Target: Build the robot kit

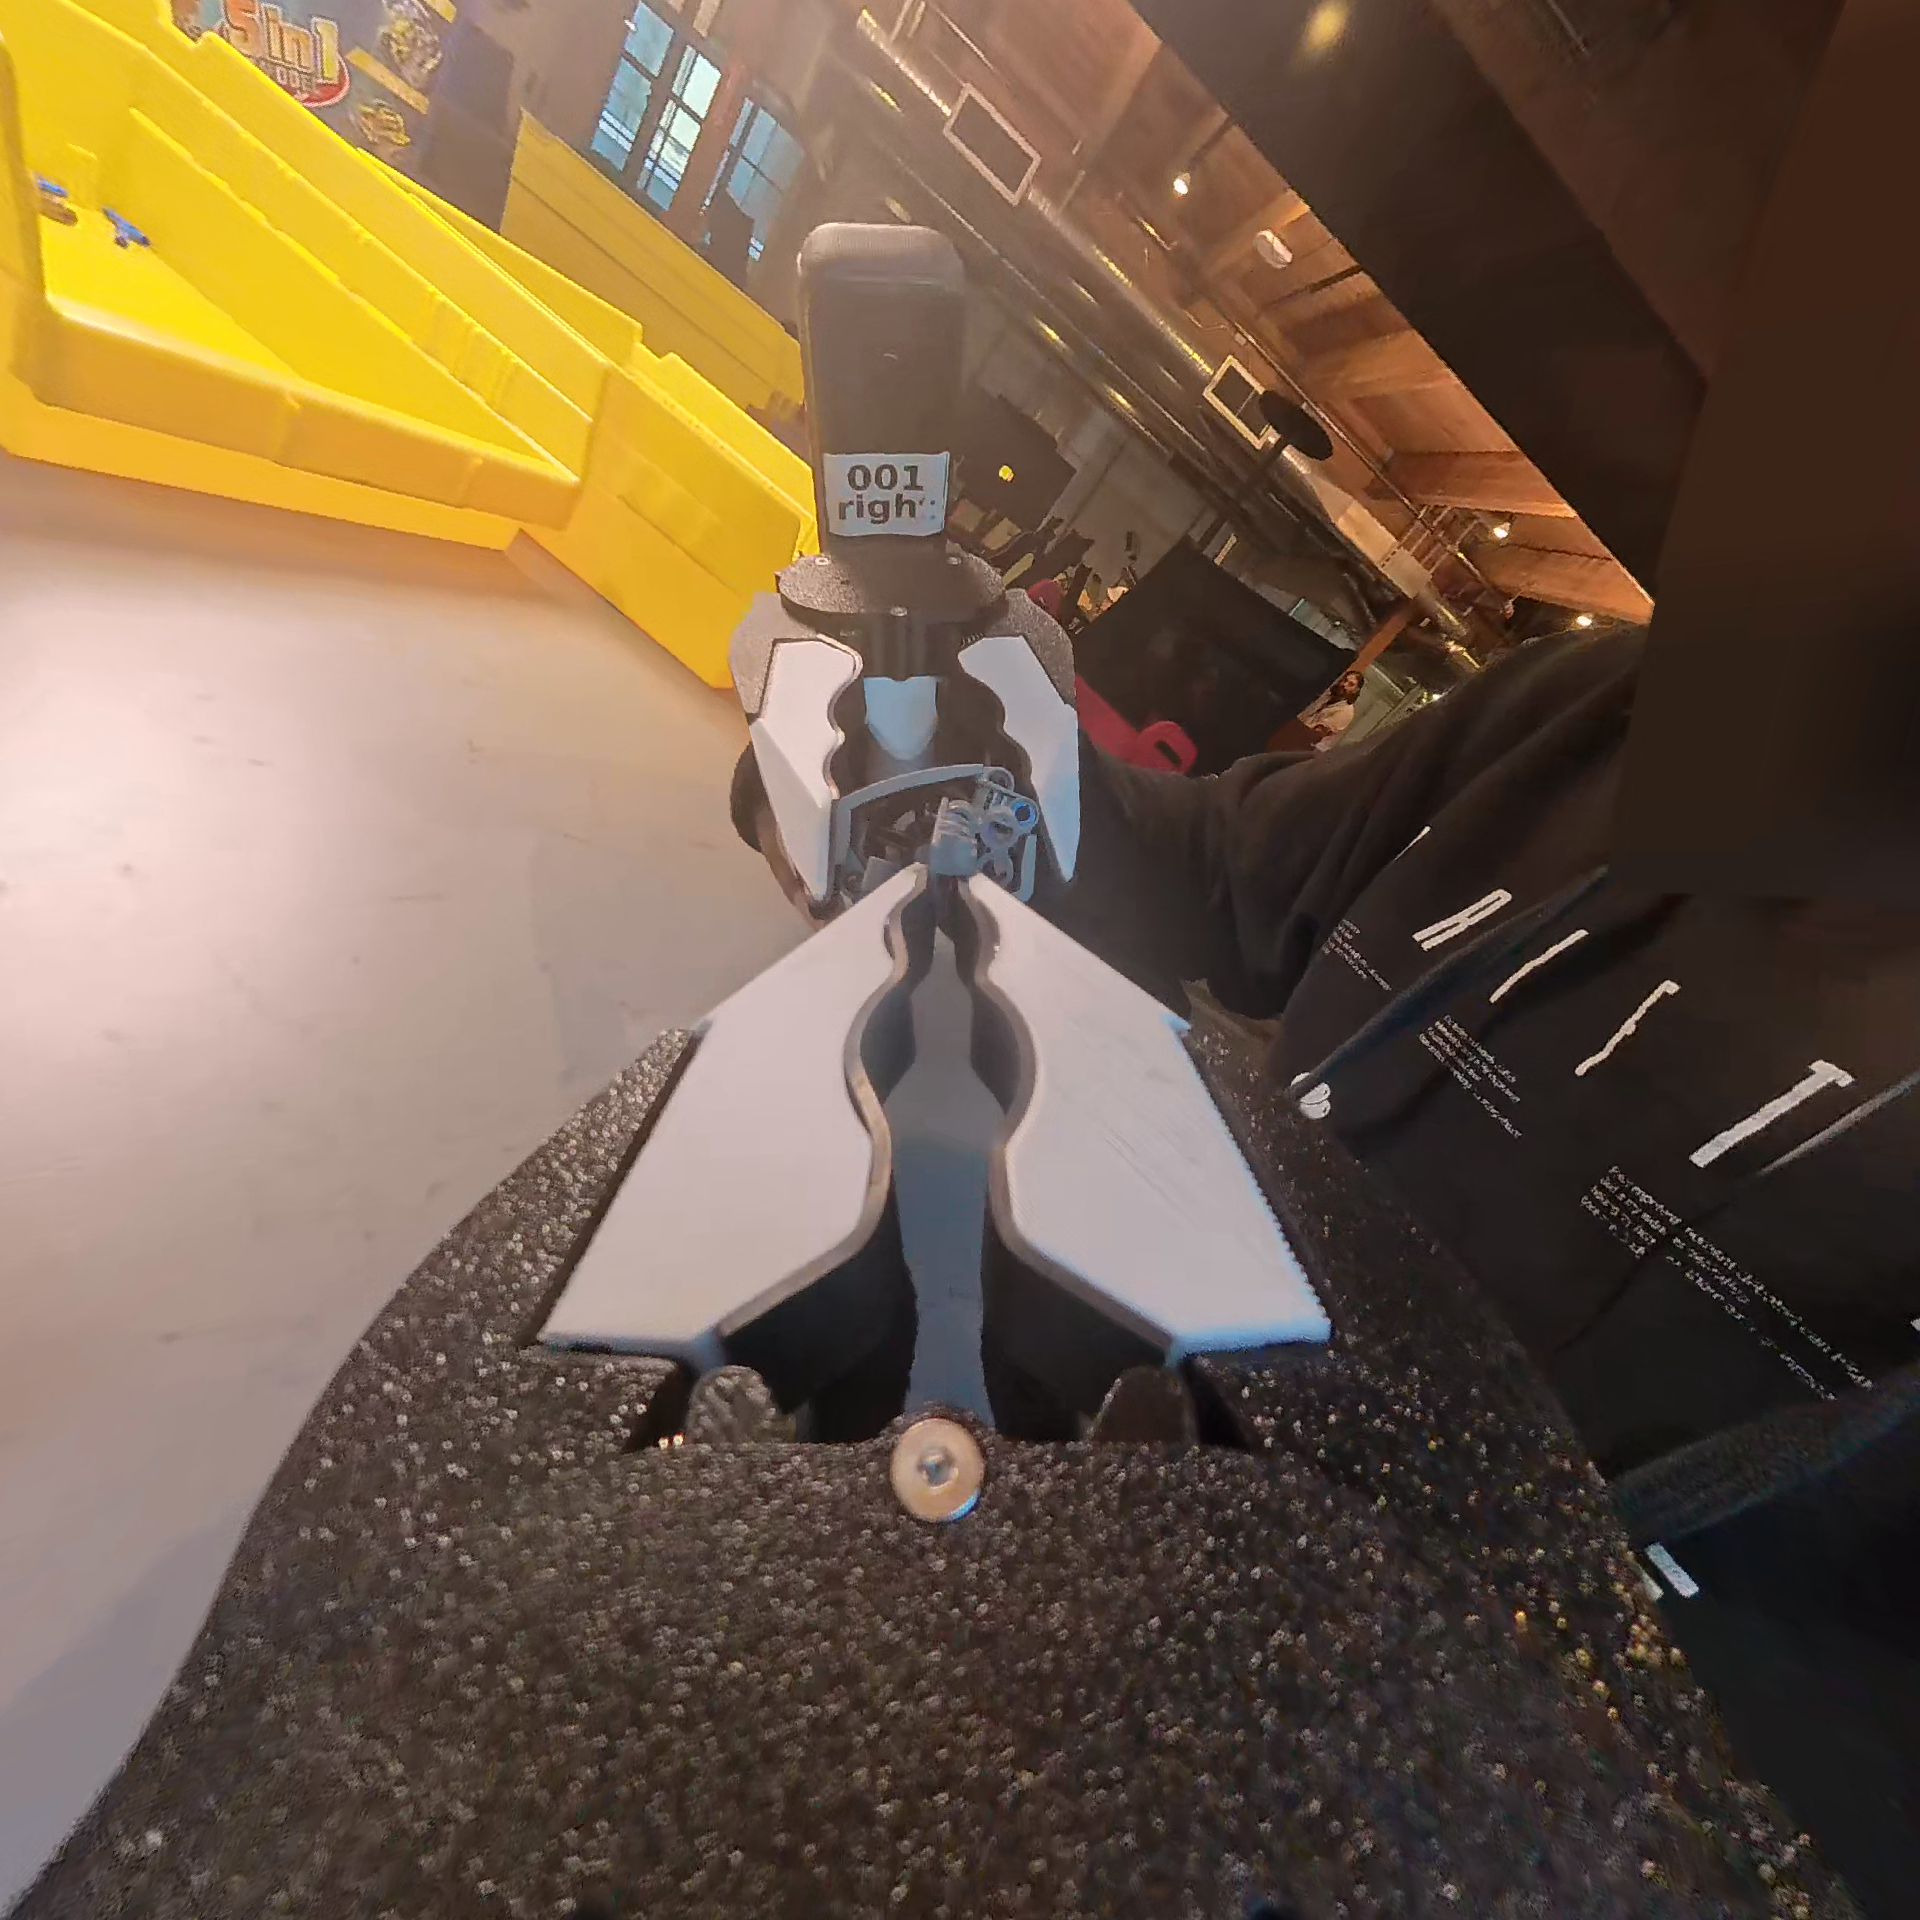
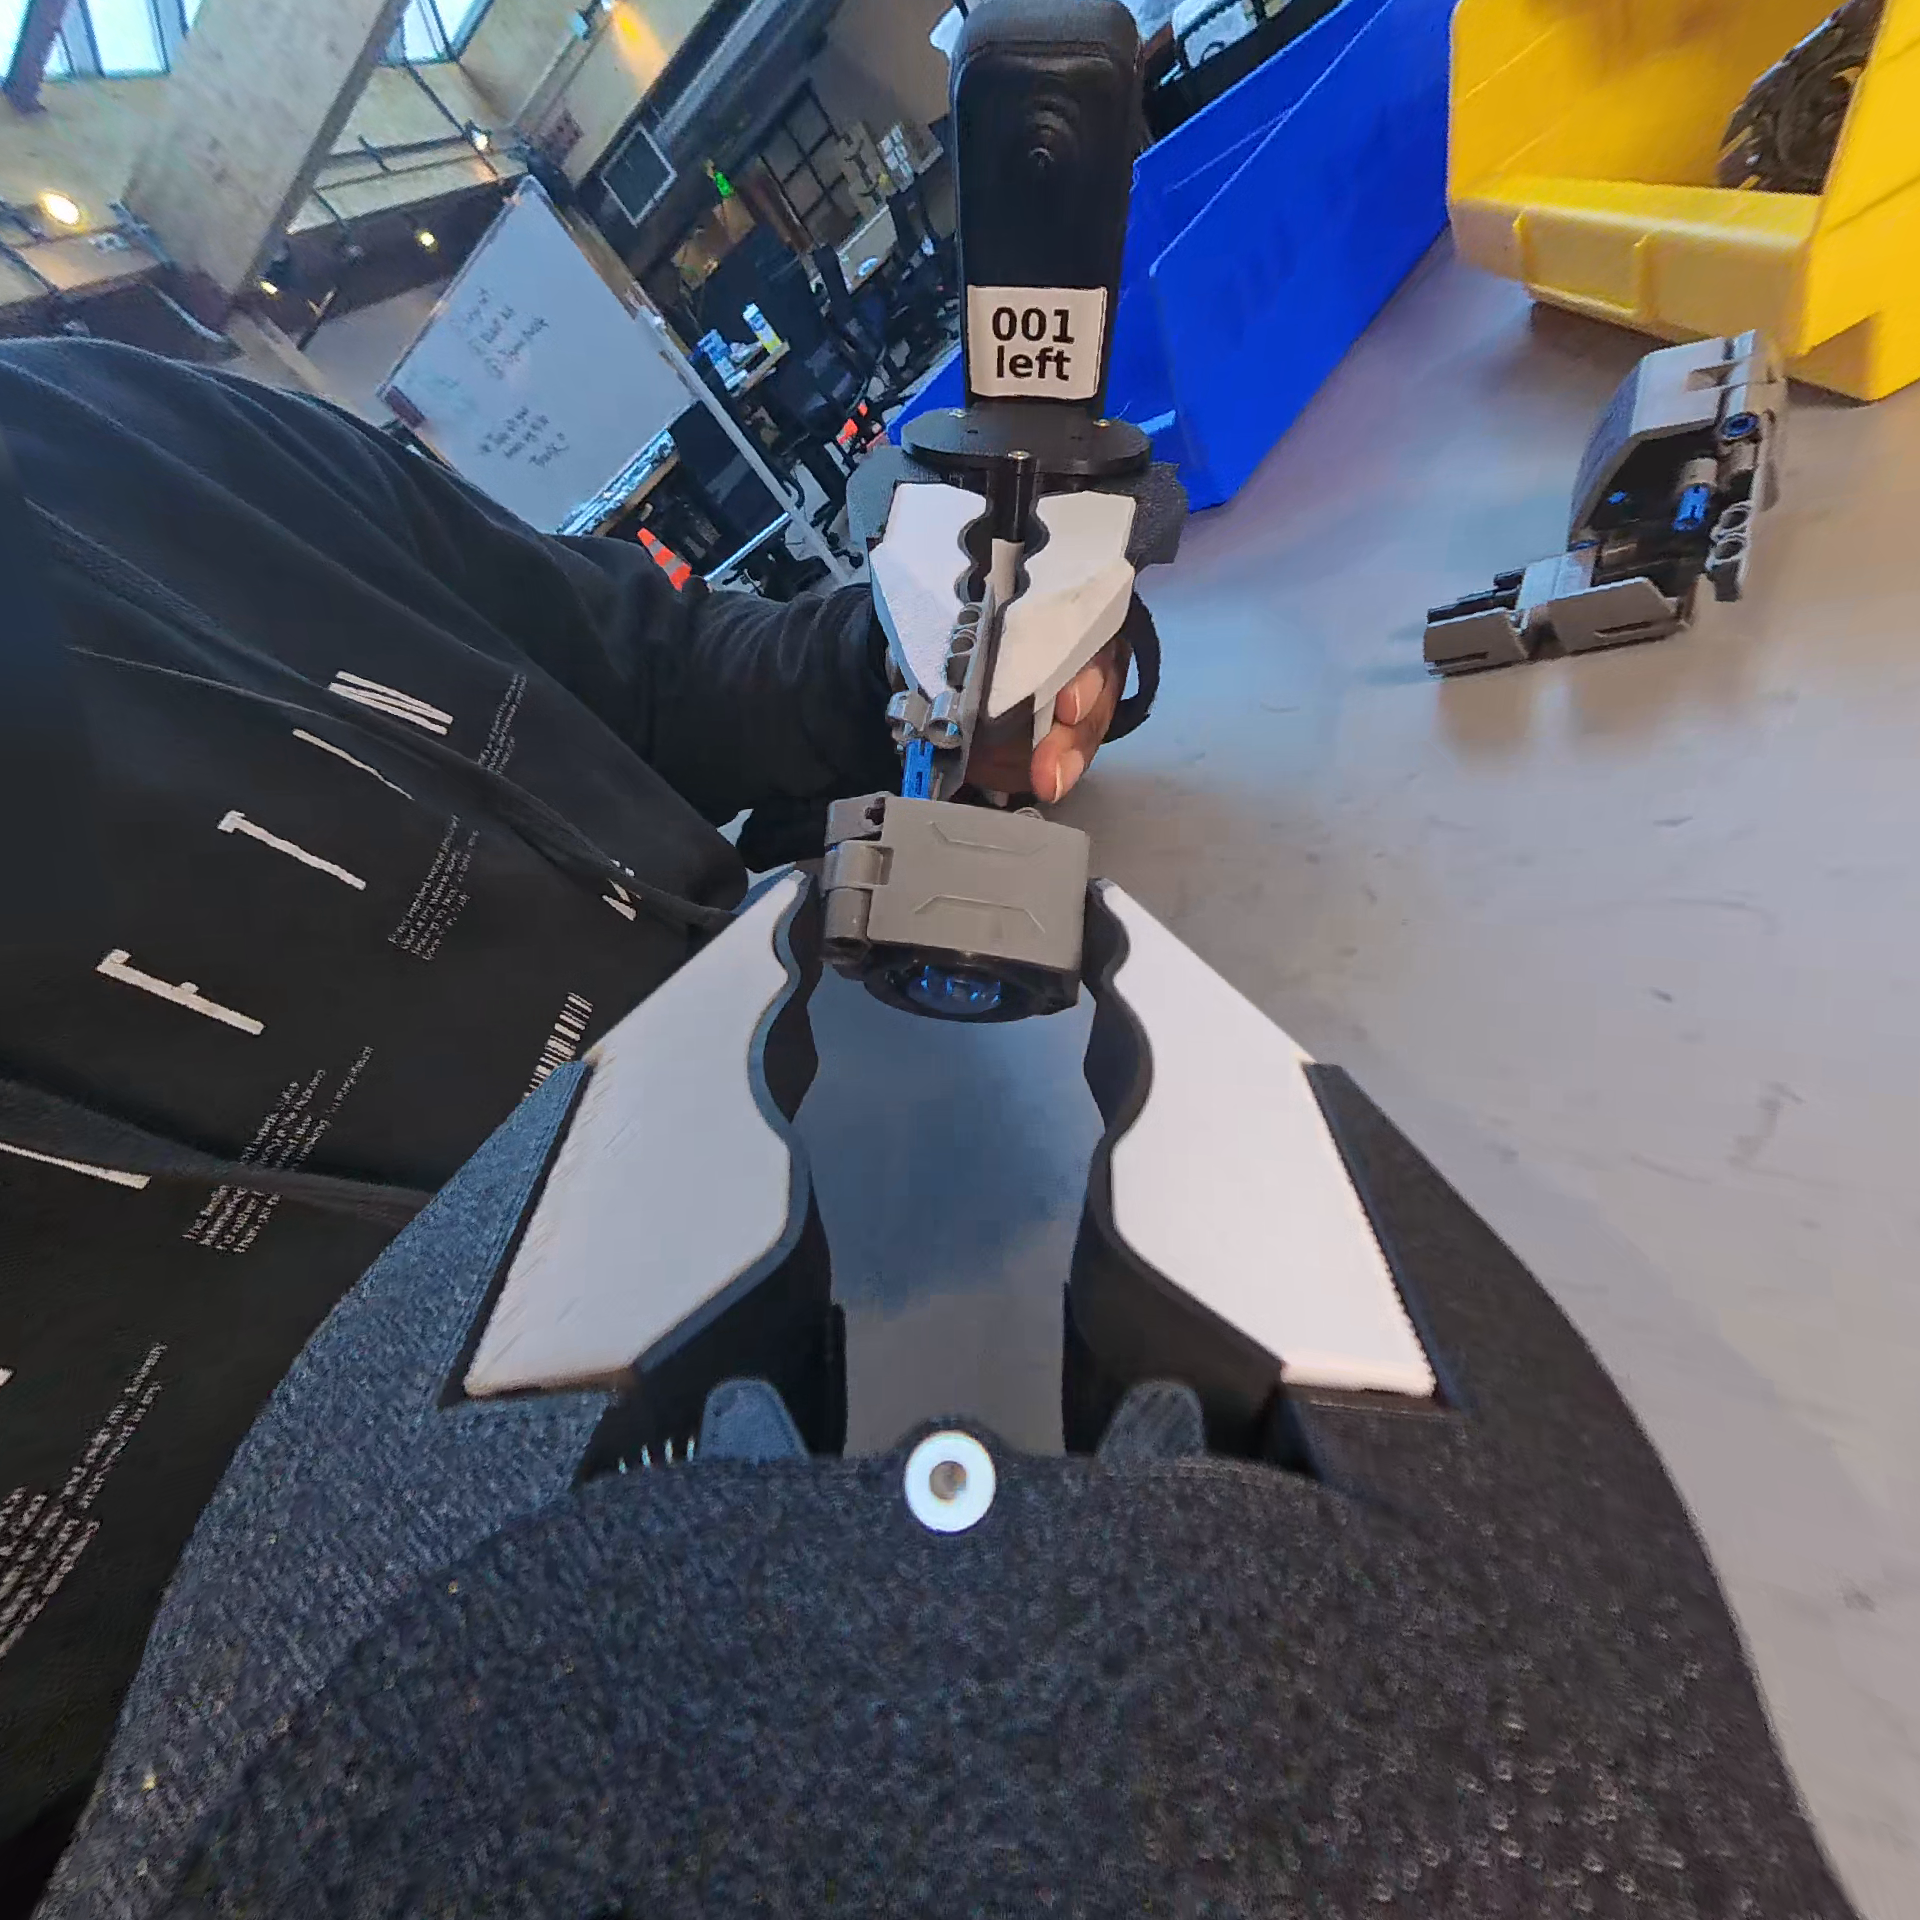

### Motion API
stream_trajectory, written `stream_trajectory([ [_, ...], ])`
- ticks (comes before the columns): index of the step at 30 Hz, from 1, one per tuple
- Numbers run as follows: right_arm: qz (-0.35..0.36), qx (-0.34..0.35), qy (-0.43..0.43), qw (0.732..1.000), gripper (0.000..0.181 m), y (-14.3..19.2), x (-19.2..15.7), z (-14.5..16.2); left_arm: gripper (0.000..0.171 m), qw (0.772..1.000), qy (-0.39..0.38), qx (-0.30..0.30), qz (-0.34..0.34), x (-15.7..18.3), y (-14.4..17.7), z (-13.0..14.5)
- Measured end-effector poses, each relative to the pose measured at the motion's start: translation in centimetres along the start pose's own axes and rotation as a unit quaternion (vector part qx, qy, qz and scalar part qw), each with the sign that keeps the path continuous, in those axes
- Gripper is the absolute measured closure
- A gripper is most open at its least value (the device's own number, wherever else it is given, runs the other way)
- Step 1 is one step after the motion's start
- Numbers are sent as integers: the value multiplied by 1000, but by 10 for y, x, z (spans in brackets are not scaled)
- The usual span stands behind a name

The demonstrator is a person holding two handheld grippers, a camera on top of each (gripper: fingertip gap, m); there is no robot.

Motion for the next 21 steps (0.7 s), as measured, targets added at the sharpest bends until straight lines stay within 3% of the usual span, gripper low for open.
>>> stream_trajectory([
  [21, 3, -18, -9, 1000, 133, 1, 2, 6, 170, 998, -35, -32, -36, -4, -2, 5],
])
Point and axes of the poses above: each gripper's, where its closed fingertips meet, y back along the fingers, z out of its underside, x = y × z across the jaws, the point moved 4 cm from there along y, back along the fingers, and after that the axes turned 7 degrees about -x, right-handed, at the moved point
